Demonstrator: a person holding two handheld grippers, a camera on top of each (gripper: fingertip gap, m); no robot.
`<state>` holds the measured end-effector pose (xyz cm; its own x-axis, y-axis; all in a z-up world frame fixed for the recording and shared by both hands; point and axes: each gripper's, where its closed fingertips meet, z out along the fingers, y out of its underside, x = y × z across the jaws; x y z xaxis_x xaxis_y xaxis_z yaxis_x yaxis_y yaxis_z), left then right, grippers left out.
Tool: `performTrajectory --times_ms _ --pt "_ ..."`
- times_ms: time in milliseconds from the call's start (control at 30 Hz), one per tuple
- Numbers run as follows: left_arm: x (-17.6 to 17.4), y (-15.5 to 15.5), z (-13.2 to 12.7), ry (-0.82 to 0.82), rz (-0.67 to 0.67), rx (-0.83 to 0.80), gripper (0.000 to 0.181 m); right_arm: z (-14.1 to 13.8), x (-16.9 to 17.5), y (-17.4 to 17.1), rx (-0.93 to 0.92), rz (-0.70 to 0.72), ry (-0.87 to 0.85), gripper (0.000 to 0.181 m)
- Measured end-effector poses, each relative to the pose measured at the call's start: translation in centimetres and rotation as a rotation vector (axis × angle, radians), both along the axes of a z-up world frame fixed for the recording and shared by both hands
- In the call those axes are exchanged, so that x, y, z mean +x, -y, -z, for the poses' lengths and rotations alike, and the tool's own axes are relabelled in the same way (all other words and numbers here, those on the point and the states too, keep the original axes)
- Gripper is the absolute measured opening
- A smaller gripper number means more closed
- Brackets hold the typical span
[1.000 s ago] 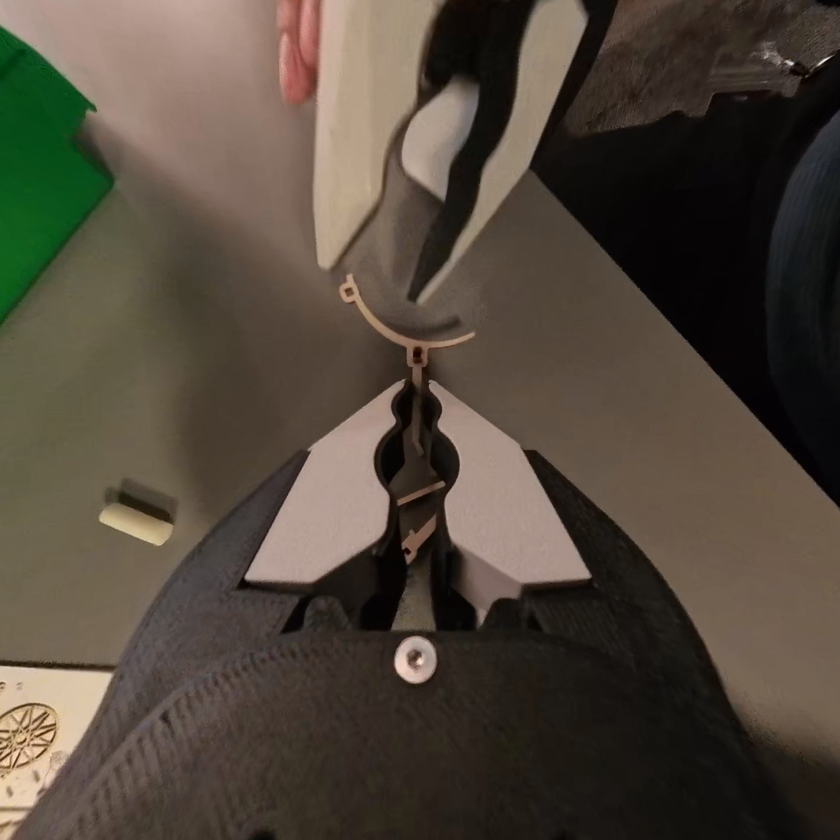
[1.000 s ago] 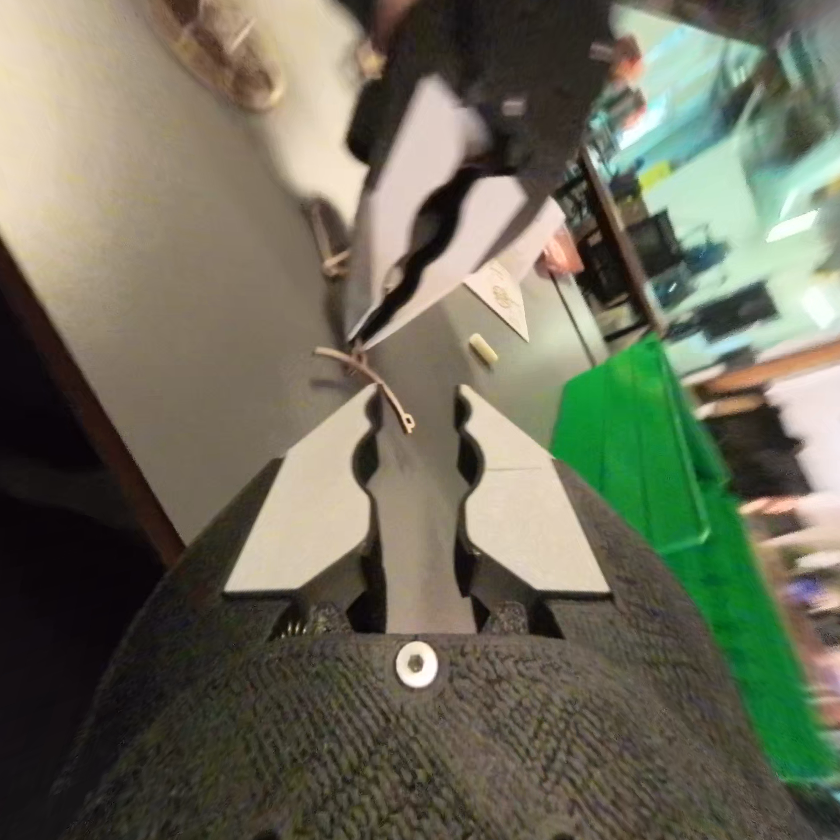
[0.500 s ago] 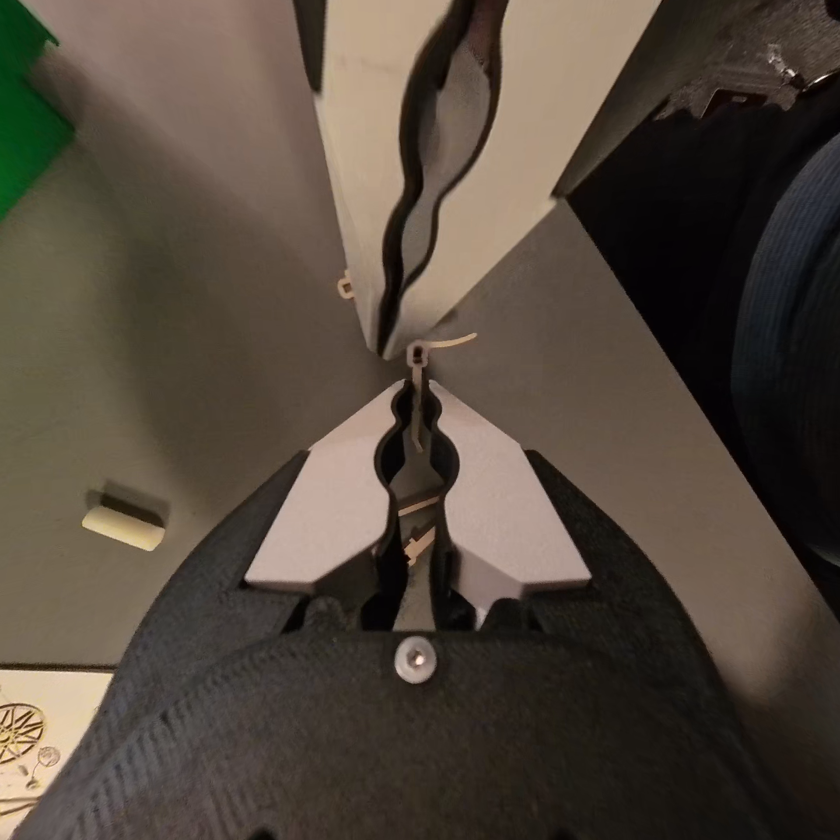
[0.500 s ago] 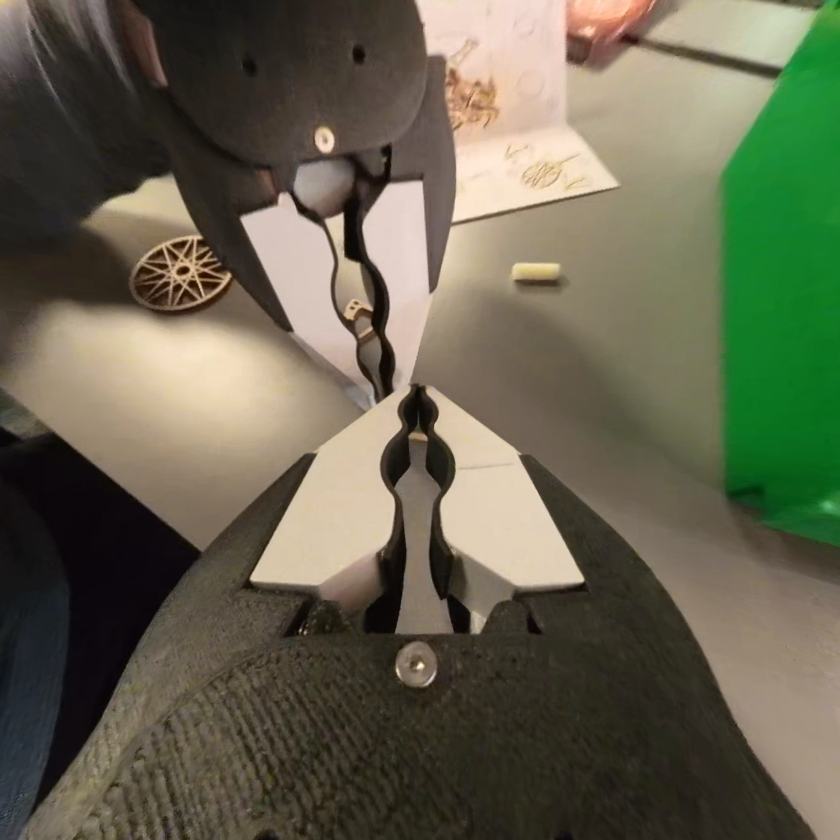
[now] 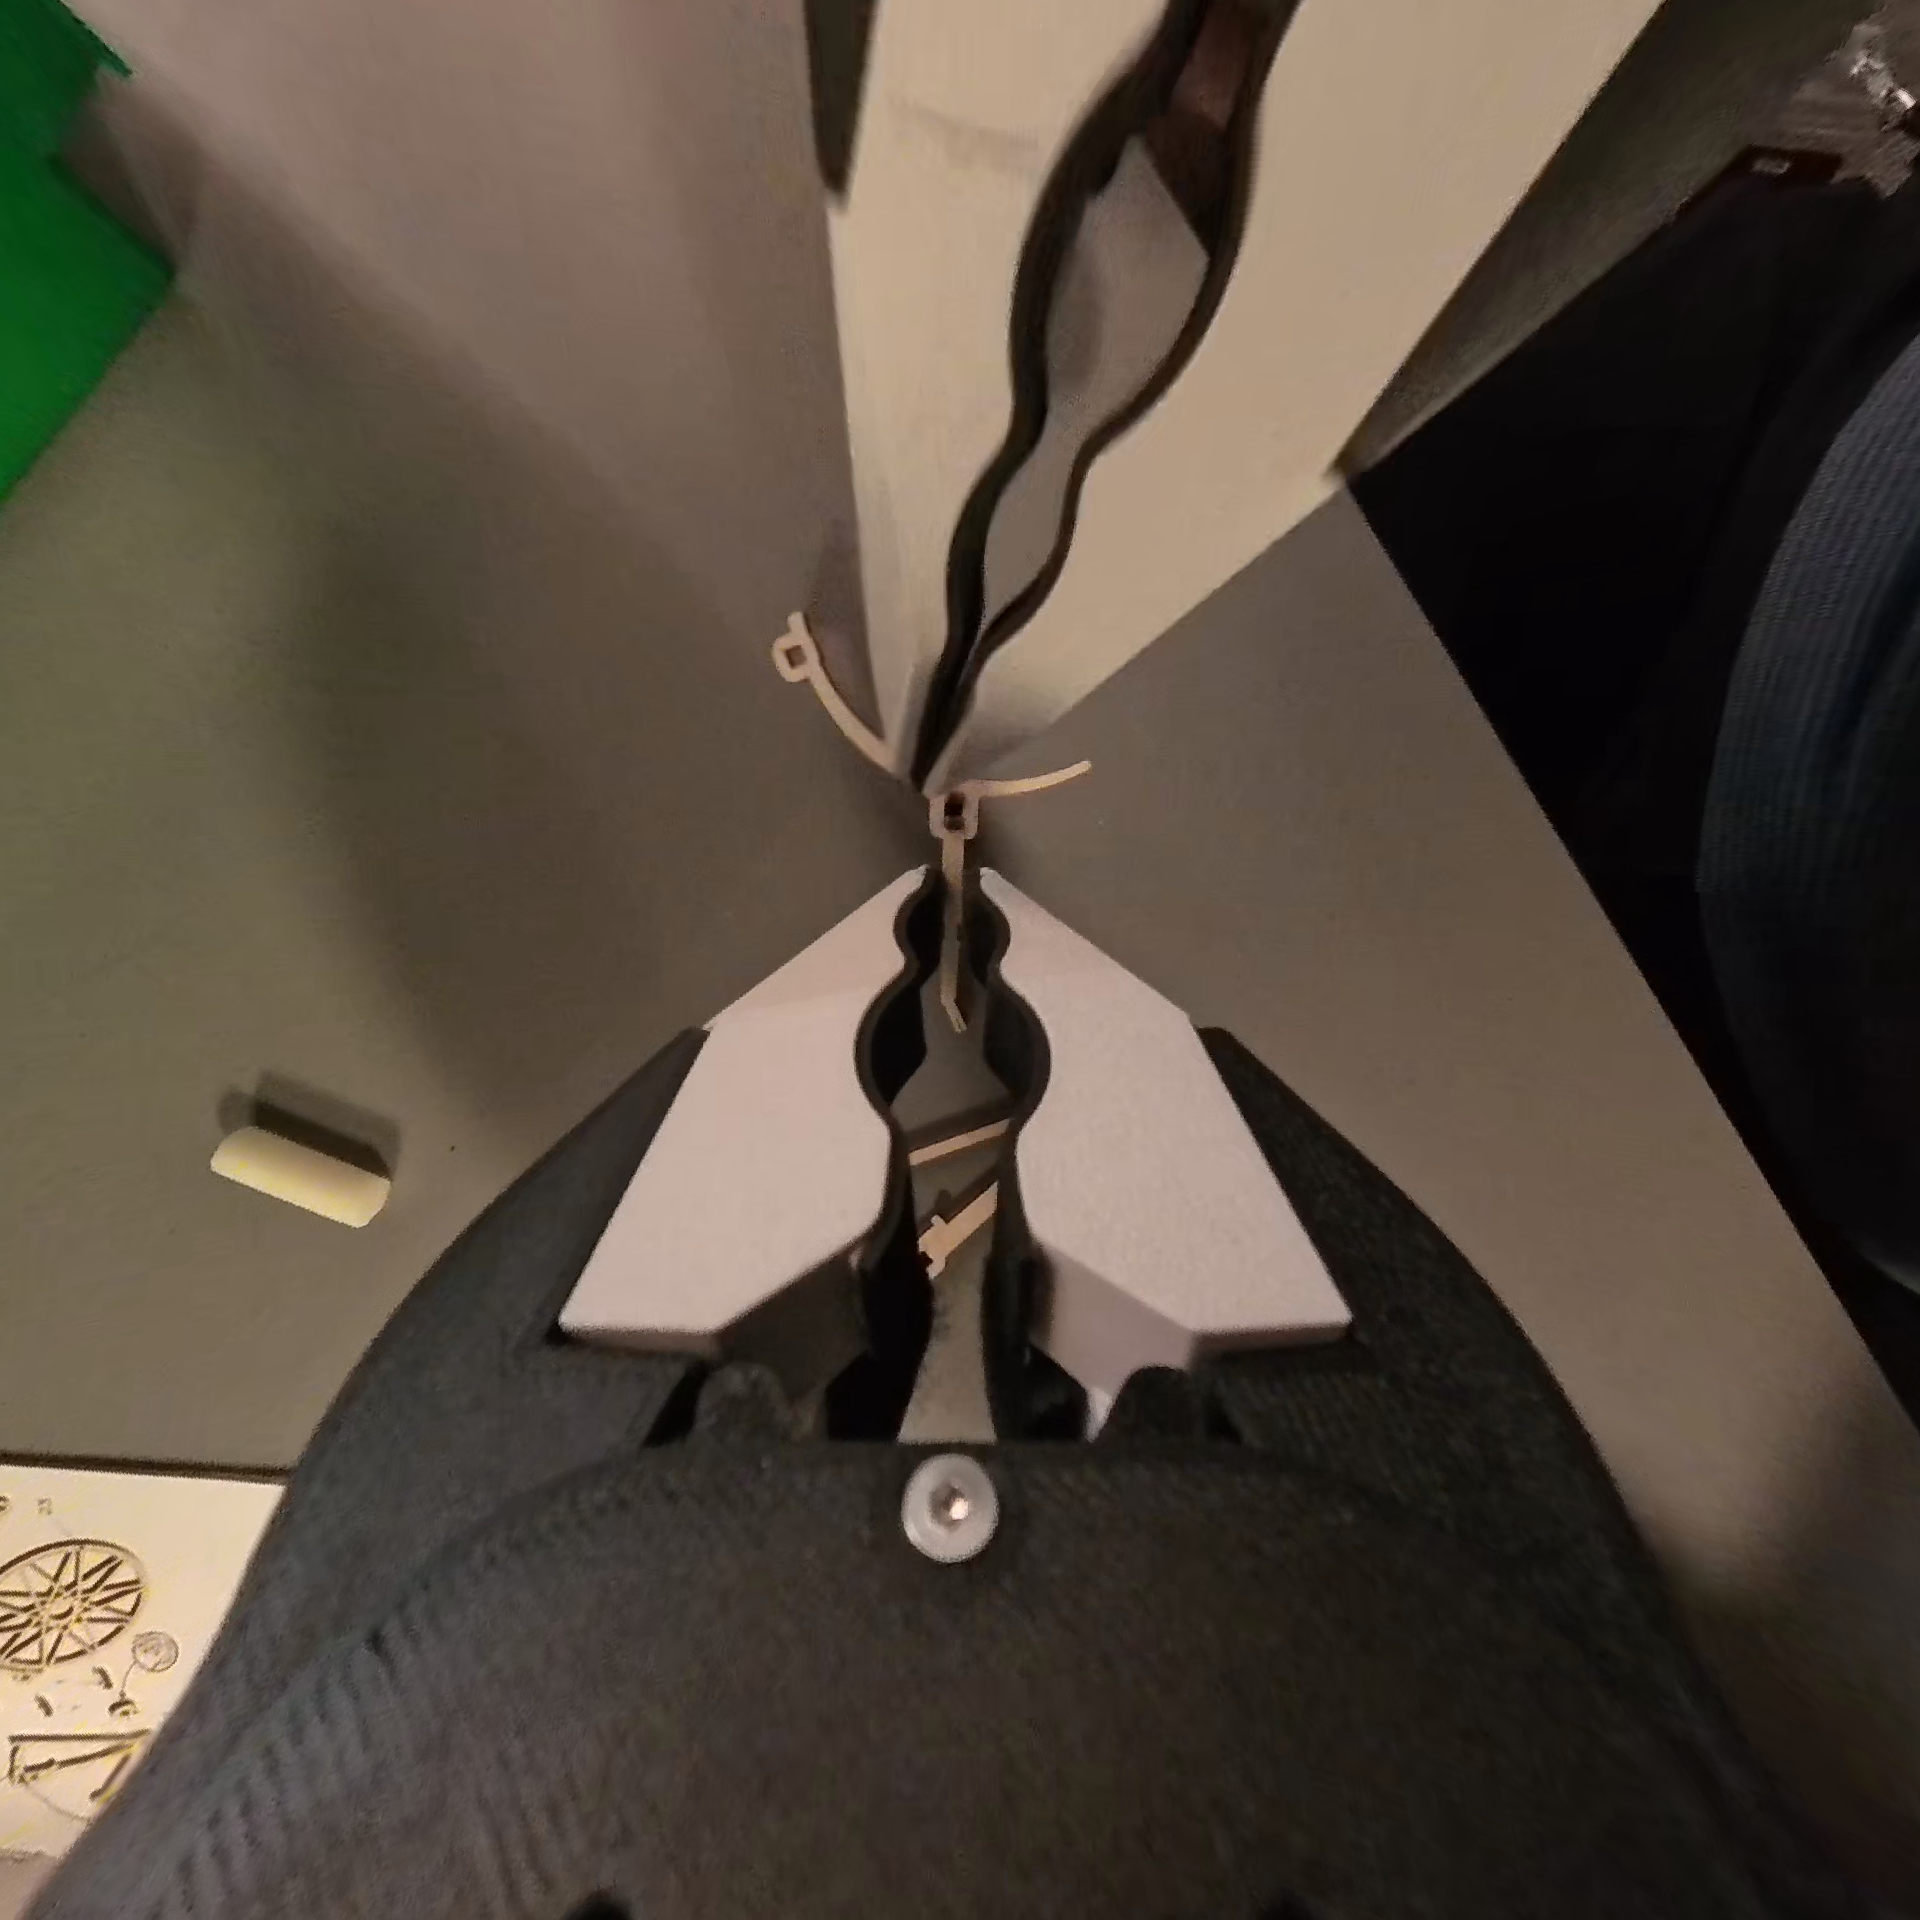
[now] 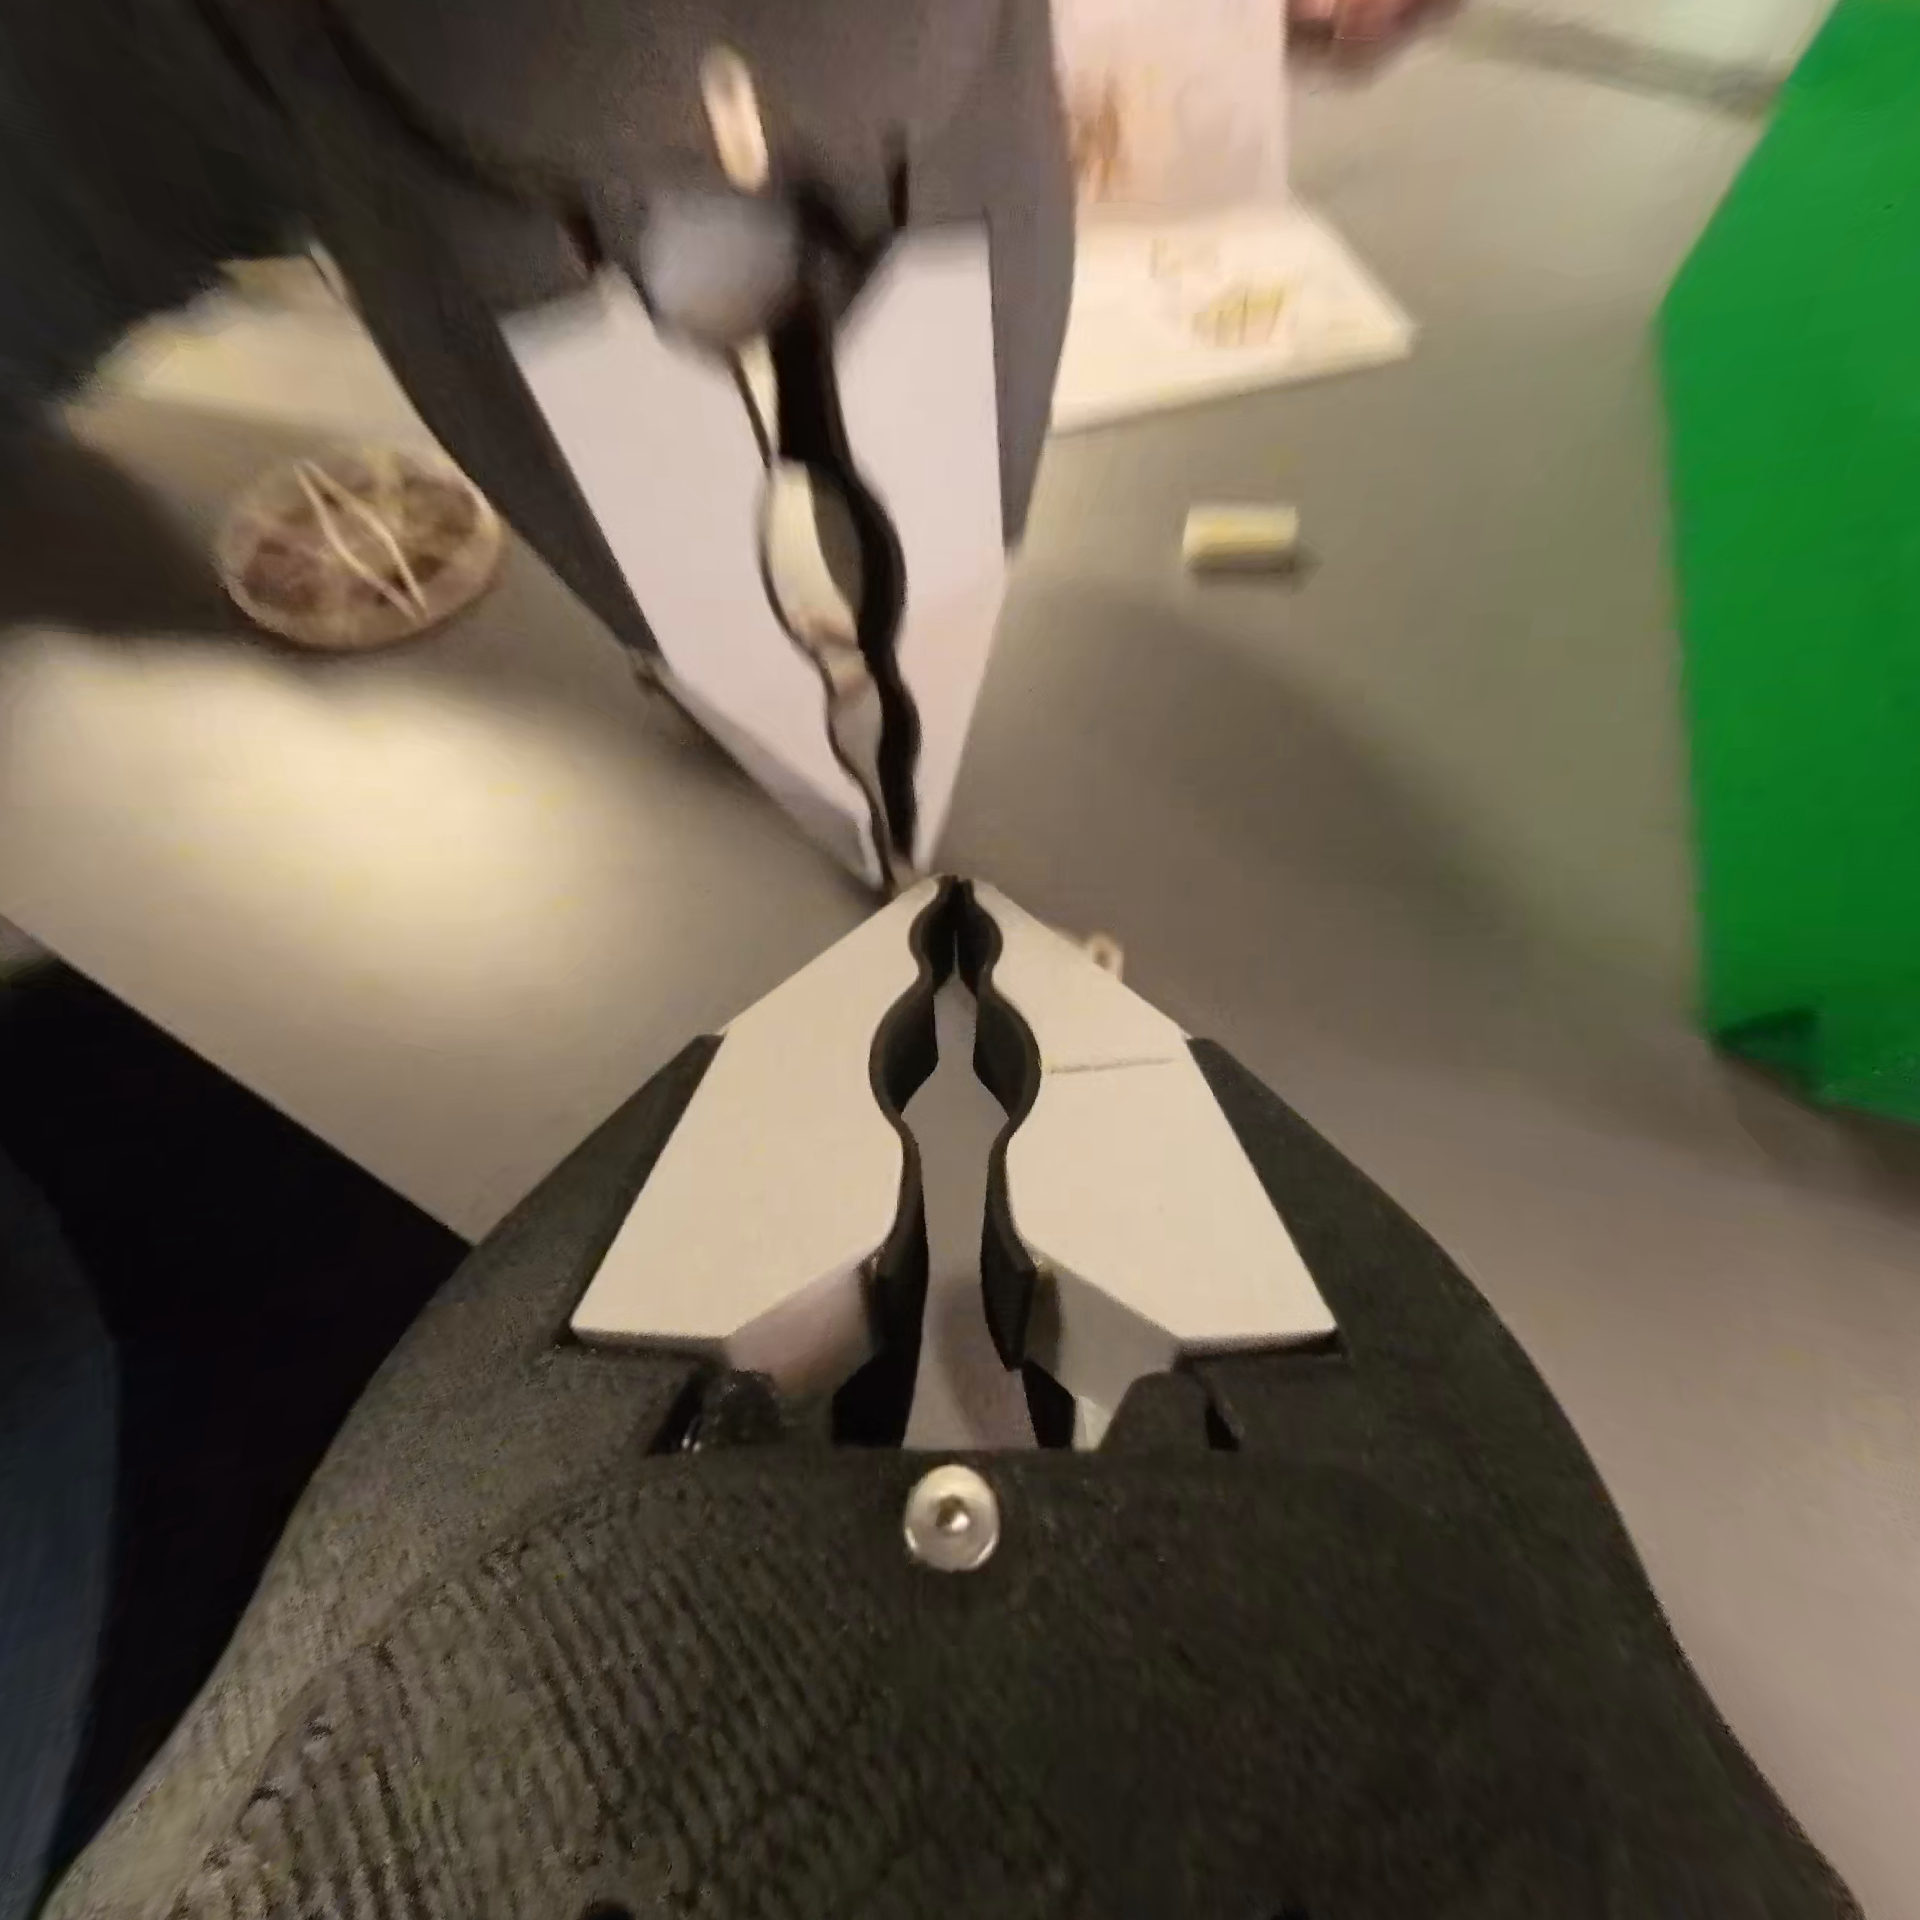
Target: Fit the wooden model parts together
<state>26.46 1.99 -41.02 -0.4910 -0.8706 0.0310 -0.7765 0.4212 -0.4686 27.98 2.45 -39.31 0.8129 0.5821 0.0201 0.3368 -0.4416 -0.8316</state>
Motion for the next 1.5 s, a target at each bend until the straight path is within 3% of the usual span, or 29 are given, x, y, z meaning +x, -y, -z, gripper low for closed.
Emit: performTrajectory --times_ms 67,133,233,367,433,567,633,767,867,900,967,1067,1100,1200,1267,1400,1500 --pt "-0.1 -0.1 0.0 -0.008 -0.001 0.005 0.003 0.2 0.1 -0.1 -0.033 0.019 -0.066 0.0" --pt "-0.2 -0.1 0.0 -0.006 0.0 0.009 0.003 -1.9 0.0 -0.7 0.05 0.028 -0.08 0.0" --pt "-0.2 -0.1 0.0 -0.01 -0.003 0.008 0.003 0.9 0.1 -0.5 -0.029 0.021 -0.046 0.0" --pt "-0.2 -0.1 0.0 -0.014 -0.005 0.008 0.003 -1.7 -0.5 -0.6 0.029 0.013 -0.065 0.0" --pt "-0.2 -0.1 0.0 -0.015 -0.005 0.01 0.003 1.0 0.0 -0.4 -0.042 0.02 -0.035 0.0" --pt "-0.3 0.0 0.0 -0.018 -0.004 0.022 0.003 -2.1 -0.6 -0.4 0.052 0.02 -0.071 0.0" --pt "-0.2 0.0 0.0 -0.019 -0.004 0.025 0.003 0.7 -0.3 0.0 -0.027 0.022 -0.04 0.0" --pt "-0.3 -0.1 0.0 -0.017 -0.002 0.043 0.003 -1.9 -0.7 -0.1 0.046 0.018 -0.089 0.0" --pt "-0.2 -0.1 0.0 -0.01 -0.001 0.046 0.002 0.2 -0.7 0.4 -0.007 0.015 -0.096 0.0" --pt "-0.4 -0.3 0.1 -0.019 0.001 0.056 0.003 0.0 -0.8 0.6 -0.041 0.011 -0.106 0.0" --pt "-0.3 -0.2 0.0 -0.01 0.003 0.055 0.003 -2.2 -1.1 0.3 0.073 0.006 -0.069 0.0" --pt "-0.3 -0.2 0.0 -0.01 0.006 0.059 0.003 0.3 -0.9 0.3 0.028 -0.003 -0.037 0.0" --pt "-0.4 -0.4 0.1 -0.012 0.006 0.073 0.003 0.1 -0.8 0.3 -0.01 0.007 -0.069 0.0" --pt "-0.3 -0.3 0.0 -0.007 0.006 0.075 0.003 -2.6 -1.3 -0.3 0.102 -0.004 -0.047 0.0" --pt "-0.3 -0.3 0.0 -0.007 0.005 0.075 0.003 0.7 -1.1 0.2 0.003 -0.014 0.005 0.0" --pt "-0.3 -0.2 0.0 -0.008 0.011 0.07 0.003 -2.3 -1.7 -0.1 0.108 -0.017 -0.014 0.0" --pt "-0.3 -0.2 0.0 -0.007 0.008 0.067 0.003 0.2 -1.3 0.3 0.055 -0.015 -0.015 0.0"
